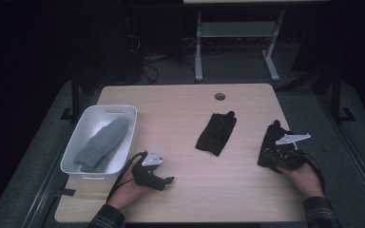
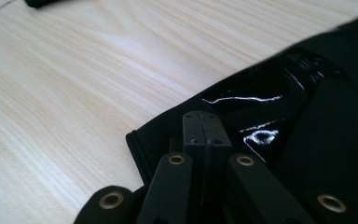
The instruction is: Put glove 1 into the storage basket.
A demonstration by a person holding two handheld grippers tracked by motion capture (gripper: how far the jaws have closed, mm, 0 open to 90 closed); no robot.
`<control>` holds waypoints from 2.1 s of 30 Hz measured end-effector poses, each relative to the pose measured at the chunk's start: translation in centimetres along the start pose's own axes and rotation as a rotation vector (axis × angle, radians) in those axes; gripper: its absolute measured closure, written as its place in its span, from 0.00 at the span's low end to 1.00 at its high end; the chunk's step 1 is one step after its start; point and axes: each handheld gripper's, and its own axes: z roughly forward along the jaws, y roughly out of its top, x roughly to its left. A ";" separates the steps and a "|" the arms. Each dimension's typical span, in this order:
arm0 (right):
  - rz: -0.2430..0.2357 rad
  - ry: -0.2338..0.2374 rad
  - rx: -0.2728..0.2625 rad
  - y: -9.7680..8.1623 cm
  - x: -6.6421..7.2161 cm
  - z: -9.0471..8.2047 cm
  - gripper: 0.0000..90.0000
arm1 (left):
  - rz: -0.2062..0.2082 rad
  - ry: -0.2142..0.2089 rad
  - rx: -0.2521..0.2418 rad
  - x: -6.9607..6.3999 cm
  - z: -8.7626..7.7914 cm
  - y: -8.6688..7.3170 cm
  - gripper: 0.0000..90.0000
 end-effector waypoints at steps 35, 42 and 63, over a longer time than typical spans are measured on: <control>-0.199 0.199 0.040 2.9 8.3 3.0 1.00 | 0.004 0.001 0.001 0.0 0.0 0.0 0.13; -0.247 0.249 0.038 3.5 10.8 3.9 1.00 | 0.006 0.001 0.002 0.0 0.0 0.0 0.13; -0.373 0.361 0.049 4.7 17.7 5.5 1.00 | 0.003 -0.001 -0.001 0.0 0.0 0.0 0.13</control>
